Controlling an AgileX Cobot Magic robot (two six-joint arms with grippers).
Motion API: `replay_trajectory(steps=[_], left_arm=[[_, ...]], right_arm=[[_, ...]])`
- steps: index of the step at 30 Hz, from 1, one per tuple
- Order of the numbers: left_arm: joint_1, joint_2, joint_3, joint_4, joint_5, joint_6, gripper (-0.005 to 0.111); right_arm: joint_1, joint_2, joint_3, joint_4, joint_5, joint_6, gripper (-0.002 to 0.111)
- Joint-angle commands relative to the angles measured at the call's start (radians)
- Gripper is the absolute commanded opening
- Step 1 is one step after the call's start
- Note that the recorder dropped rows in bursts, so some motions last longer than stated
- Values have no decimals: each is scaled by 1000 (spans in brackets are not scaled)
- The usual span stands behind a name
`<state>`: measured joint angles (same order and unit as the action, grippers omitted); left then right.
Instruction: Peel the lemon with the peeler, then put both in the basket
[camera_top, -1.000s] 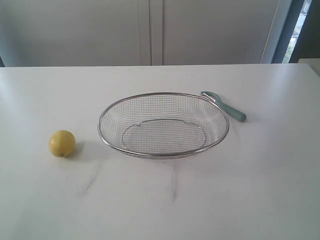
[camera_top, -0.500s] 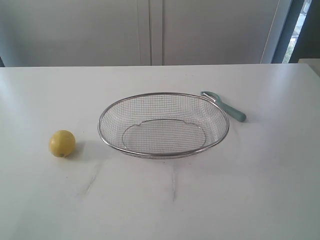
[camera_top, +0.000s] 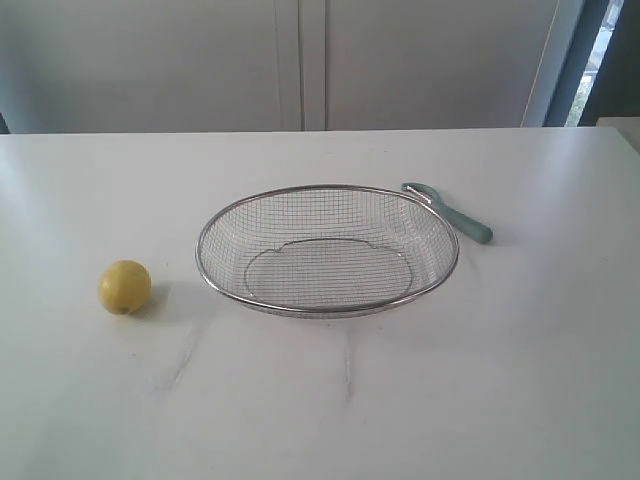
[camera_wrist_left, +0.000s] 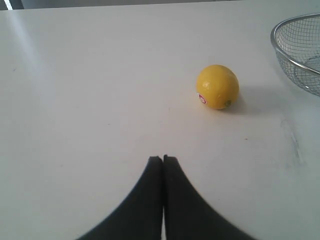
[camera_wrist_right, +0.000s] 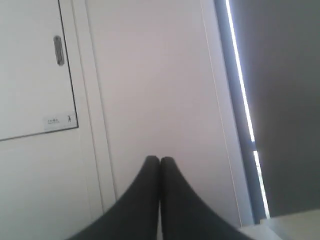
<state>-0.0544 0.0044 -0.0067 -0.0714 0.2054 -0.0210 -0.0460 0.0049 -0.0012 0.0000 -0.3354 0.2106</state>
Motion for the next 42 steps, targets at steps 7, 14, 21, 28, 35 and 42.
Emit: replay_trajectory(steps=[7,14,21,28,35,42], left_arm=[[4,-4,7,-2,-2,-1,0],[4,-4,7,-2,-2,-1,0],[4,-4,7,-2,-2,-1,0],[4,-4,7,-2,-2,-1,0],[4,-4,7,-2,-2,-1,0],[4,-4,7,-2,-2,-1,0]], right_arm=[[5,52,-49,6,-95,0,0],[5,273,-291,6,302,0,0],[5,562,-574,0,754,-69,0],[5,861,-841,8,1115,-211,0],[7,1167,-1100,11,1311,-336,0],[23,1415,-1278,23,1308,-432,0]])
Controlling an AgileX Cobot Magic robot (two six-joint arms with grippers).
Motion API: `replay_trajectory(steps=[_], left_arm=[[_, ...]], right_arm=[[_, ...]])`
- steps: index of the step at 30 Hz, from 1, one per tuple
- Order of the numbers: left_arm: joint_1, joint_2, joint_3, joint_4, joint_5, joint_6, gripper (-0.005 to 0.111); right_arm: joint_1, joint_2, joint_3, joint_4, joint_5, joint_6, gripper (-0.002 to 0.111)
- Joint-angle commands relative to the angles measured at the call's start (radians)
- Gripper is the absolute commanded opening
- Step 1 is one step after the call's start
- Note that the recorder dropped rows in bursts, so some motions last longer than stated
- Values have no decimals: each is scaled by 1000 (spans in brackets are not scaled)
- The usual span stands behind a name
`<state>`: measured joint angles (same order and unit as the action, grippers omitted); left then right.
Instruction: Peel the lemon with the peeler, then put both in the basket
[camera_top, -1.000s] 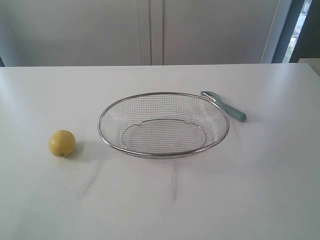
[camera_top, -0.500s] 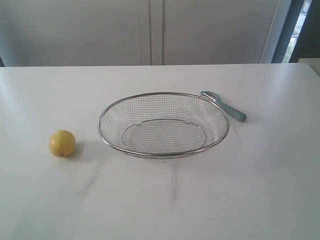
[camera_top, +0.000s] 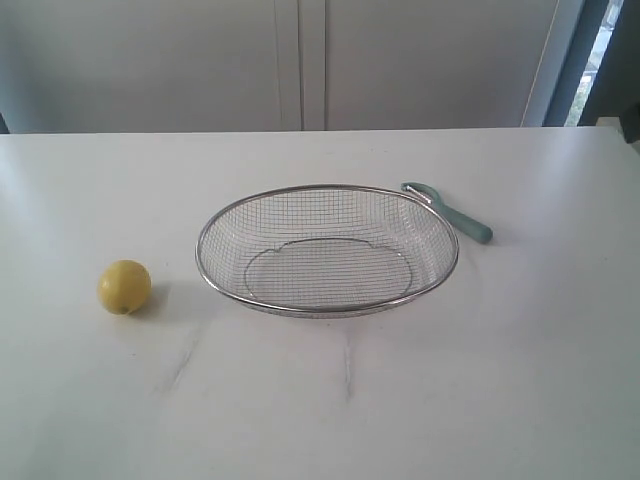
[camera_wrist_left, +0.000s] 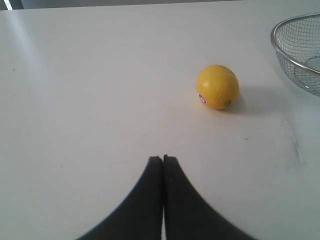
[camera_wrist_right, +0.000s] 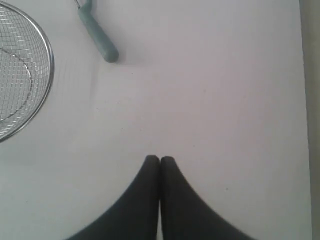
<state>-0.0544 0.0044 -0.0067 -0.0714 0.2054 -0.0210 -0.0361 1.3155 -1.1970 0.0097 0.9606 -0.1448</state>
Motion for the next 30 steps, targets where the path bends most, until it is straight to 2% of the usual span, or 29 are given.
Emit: replay_trajectory(steps=[1,8,19,24,30], left_arm=[[4,-4,7,-2,-2,-1,0],[4,-4,7,-2,-2,-1,0],[4,-4,7,-2,-2,-1,0],[4,-4,7,-2,-2,-1,0],[4,-4,7,-2,-2,-1,0]], right_arm=[[20,137,-107,16,26,-93,0],[47,347,-273,82,92,-216,0],[47,691,-649,109,260,-278,0],[47,790,-765,109,260,-351,0],[68,841,-780,115,165,-594,0]])
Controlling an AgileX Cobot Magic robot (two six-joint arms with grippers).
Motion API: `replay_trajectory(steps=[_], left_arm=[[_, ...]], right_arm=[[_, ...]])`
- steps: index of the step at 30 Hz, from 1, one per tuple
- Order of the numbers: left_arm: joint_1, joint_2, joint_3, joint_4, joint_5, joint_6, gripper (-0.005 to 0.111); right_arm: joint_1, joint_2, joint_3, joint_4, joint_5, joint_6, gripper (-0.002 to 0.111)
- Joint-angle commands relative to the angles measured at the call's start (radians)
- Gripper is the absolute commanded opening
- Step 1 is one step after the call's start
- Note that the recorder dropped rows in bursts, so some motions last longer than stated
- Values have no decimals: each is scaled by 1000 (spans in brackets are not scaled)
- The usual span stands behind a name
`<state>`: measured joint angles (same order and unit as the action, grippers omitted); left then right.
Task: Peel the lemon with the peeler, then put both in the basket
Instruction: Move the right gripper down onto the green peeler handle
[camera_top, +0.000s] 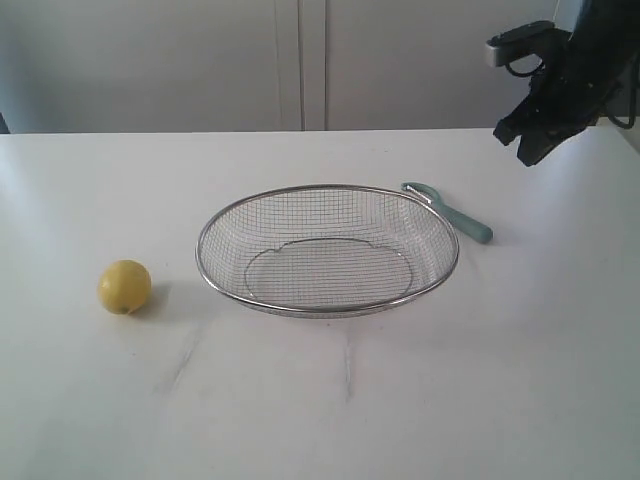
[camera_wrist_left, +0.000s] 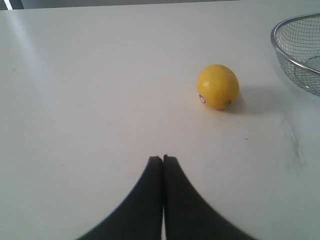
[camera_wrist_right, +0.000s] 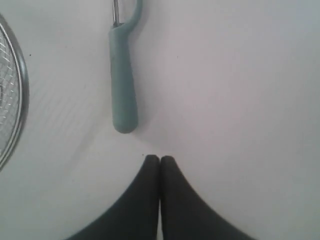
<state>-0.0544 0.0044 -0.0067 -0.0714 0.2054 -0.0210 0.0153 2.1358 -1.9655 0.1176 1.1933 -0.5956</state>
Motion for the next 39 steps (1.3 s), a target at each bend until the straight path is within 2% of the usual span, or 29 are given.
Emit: replay_trajectory(steps=[1,3,6,12,14,39], left_arm=[[4,-4,7,-2,-2,-1,0],[4,-4,7,-2,-2,-1,0],[4,-4,7,-2,-2,-1,0],[4,-4,7,-2,-2,-1,0],[4,-4,7,-2,-2,-1,0],[4,-4,7,-2,-2,-1,0]], right_arm=[[25,30,-12,9,-92,-152,0],[36,44,-12,12,-133,-152,2],[62,69,-12,14,-166,-168,13],[77,122,-12,14,-203,-166,57],[77,138,-12,7,-206,-164,67],[93,248,-10,21,-216,-159,62]])
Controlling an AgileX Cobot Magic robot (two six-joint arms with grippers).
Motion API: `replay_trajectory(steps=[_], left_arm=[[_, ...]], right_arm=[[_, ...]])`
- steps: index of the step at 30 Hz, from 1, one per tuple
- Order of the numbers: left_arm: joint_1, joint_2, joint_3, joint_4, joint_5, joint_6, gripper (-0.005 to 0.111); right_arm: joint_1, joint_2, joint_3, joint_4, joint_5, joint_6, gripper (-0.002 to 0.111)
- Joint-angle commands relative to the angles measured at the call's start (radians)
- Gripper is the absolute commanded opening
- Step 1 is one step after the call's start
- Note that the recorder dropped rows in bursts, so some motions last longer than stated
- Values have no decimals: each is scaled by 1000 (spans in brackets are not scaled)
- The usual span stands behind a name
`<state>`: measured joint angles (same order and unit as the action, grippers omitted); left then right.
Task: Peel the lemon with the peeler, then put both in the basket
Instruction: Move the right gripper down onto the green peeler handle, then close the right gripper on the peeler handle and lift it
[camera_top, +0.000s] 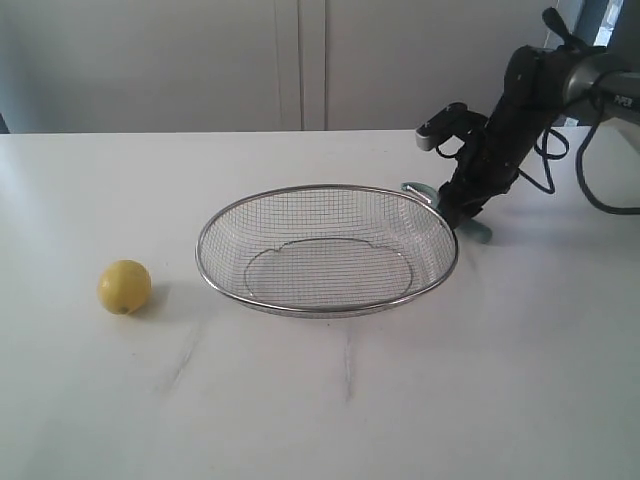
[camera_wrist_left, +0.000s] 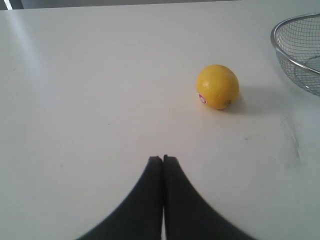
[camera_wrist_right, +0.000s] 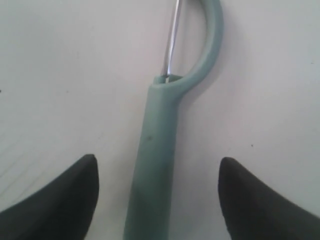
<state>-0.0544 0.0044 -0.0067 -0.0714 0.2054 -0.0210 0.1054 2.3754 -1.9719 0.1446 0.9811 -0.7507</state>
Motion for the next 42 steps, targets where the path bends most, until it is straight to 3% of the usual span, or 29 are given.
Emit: replay_trajectory(steps=[1,13,15,20,21,25,42], left_arm=[[4,-4,7,-2,-2,-1,0],[4,-4,7,-2,-2,-1,0],[4,-4,7,-2,-2,-1,0],[4,-4,7,-2,-2,-1,0],[4,-4,7,-2,-2,-1,0],[4,-4,7,-2,-2,-1,0],[4,-4,7,-2,-2,-1,0]], right_arm=[[3,8,-4,-8,-2,-4,61],[3,40,-4,-8,38,-4,58],[3,40,-4,-8,47,-4,49],[3,27,-6,-21,89,55,3],[3,20,-7,-29,85,106,0],[3,-28,-20,-52,85,240,0],[3,-381,35,126,240,229,0]])
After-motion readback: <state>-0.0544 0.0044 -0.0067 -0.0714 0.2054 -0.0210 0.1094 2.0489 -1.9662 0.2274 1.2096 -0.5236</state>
